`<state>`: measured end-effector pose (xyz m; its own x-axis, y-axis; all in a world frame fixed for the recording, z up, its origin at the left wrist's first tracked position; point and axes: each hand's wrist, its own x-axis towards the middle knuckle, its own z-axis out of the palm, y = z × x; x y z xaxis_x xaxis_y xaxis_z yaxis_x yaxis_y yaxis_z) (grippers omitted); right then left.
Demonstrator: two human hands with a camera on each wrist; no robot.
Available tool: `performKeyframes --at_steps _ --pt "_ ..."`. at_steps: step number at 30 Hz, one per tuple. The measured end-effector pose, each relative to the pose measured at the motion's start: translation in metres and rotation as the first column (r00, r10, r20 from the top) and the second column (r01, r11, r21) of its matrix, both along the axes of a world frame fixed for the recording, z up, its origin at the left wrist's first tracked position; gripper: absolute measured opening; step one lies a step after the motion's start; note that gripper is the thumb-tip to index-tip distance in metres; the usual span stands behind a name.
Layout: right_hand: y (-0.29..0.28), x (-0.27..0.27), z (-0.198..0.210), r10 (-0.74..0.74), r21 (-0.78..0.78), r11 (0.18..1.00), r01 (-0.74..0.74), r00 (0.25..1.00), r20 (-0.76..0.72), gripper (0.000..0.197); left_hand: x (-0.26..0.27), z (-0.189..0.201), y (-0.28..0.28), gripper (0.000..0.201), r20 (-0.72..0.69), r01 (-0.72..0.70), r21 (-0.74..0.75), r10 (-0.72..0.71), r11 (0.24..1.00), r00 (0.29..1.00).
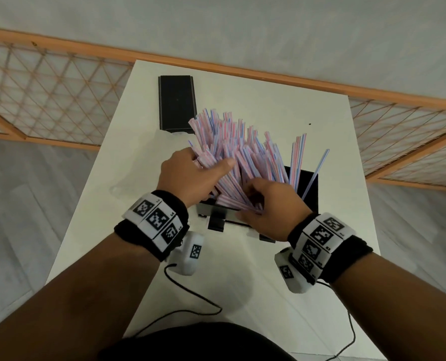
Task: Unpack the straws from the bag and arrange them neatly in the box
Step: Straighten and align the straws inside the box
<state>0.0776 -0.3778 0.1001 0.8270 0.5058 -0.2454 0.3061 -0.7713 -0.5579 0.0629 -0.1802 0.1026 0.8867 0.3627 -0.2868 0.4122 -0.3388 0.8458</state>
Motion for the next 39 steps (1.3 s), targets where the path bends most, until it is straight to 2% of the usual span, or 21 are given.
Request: performKeyframes --at_steps 2,4,6,10,13,16,18,21,23,25,26,28,29,31,33,35,36,37,39 --pt "-0.006 -0.003 0.001 0.01 -0.084 0.996 -0.009 1.0 0.008 0.042 -0.002 -0.002 0.004 0.047 0.018 -0.003 0.067 0.002 0.998 1.0" --pt "-0.006 -0.004 0.001 0.018 -0.234 0.972 -0.029 0.999 -0.049 0.045 -0.003 0.001 0.002 0.044 -0.005 0.075 0.083 -0.075 0.994 0.997" --pt "-0.001 -0.003 -0.001 0.02 -0.303 0.952 -0.051 0.994 -0.105 0.046 -0.001 0.003 -0.003 0.04 -0.035 0.144 0.079 -0.141 0.986 0.989" --pt "0.01 0.003 -0.003 -0.027 -0.216 0.976 -0.01 0.985 -0.169 0.045 0.005 0.005 -0.009 0.038 -0.073 0.184 0.121 -0.176 0.975 0.982" --pt "0.013 0.006 -0.004 -0.062 -0.213 0.977 0.025 0.984 -0.169 0.04 0.006 0.008 -0.012 0.042 -0.092 0.2 0.154 -0.188 0.968 0.978" --pt "0.017 0.005 -0.008 -0.06 -0.224 0.974 0.019 0.982 -0.177 0.061 0.007 0.01 -0.017 0.033 -0.094 0.161 0.12 -0.15 0.98 0.984" --pt "0.017 0.004 -0.01 -0.049 -0.176 0.984 0.022 0.988 -0.147 0.069 0.008 0.013 -0.019 0.025 -0.065 0.071 0.016 -0.07 0.997 0.995" --pt "0.011 0.002 -0.007 -0.037 -0.01 0.999 0.037 0.999 -0.03 0.066 0.006 0.021 -0.021 0.022 -0.02 -0.08 -0.164 0.078 0.983 0.997" --pt "0.006 0.002 -0.006 -0.054 0.035 0.998 0.055 0.999 -0.003 0.064 0.005 0.021 -0.018 0.024 -0.002 -0.125 -0.229 0.128 0.965 0.992" --pt "0.001 0.001 -0.007 -0.034 0.018 0.999 0.034 0.999 0.009 0.045 0.003 0.015 -0.016 0.033 -0.022 -0.073 -0.171 0.071 0.983 0.997" --pt "-0.002 0.0 -0.007 -0.015 -0.012 1.0 0.016 1.0 0.021 0.036 0.001 0.011 -0.014 0.044 -0.032 -0.022 -0.104 0.019 0.994 0.999" --pt "-0.008 -0.001 -0.009 0.009 -0.062 0.998 -0.007 0.999 0.035 0.033 -0.003 0.007 -0.009 0.072 -0.03 0.031 0.026 -0.031 0.999 0.999" --pt "-0.012 -0.002 -0.009 0.007 -0.08 0.997 -0.005 1.0 0.03 0.035 -0.003 0.006 -0.007 0.076 -0.011 0.037 0.062 -0.037 0.997 0.999" --pt "-0.018 -0.002 -0.012 -0.006 -0.117 0.993 0.005 1.0 -0.01 0.041 -0.003 0.006 -0.003 0.062 0.032 0.034 0.142 -0.039 0.989 0.999" --pt "-0.019 -0.003 -0.013 -0.005 -0.169 0.986 -0.006 0.998 -0.066 0.043 -0.004 0.008 -0.001 0.057 0.036 0.034 0.207 -0.042 0.978 0.998" --pt "-0.018 -0.002 -0.014 0.014 -0.195 0.98 -0.033 0.995 -0.1 0.049 -0.003 0.005 0.0 0.061 -0.013 0.057 0.198 -0.055 0.979 0.998" --pt "-0.016 -0.001 -0.015 0.02 -0.194 0.98 -0.043 0.993 -0.118 0.059 -0.003 0.004 -0.001 0.063 -0.041 0.076 0.189 -0.07 0.979 0.997" --pt "-0.014 0.0 -0.016 0.024 -0.181 0.982 -0.048 0.991 -0.133 0.068 -0.003 0.005 -0.003 0.062 -0.058 0.093 0.184 -0.083 0.979 0.995" --pt "-0.011 0.002 -0.02 0.036 -0.164 0.985 -0.058 0.99 -0.133 0.07 -0.001 0.008 -0.007 0.054 -0.061 0.116 0.15 -0.108 0.982 0.992"
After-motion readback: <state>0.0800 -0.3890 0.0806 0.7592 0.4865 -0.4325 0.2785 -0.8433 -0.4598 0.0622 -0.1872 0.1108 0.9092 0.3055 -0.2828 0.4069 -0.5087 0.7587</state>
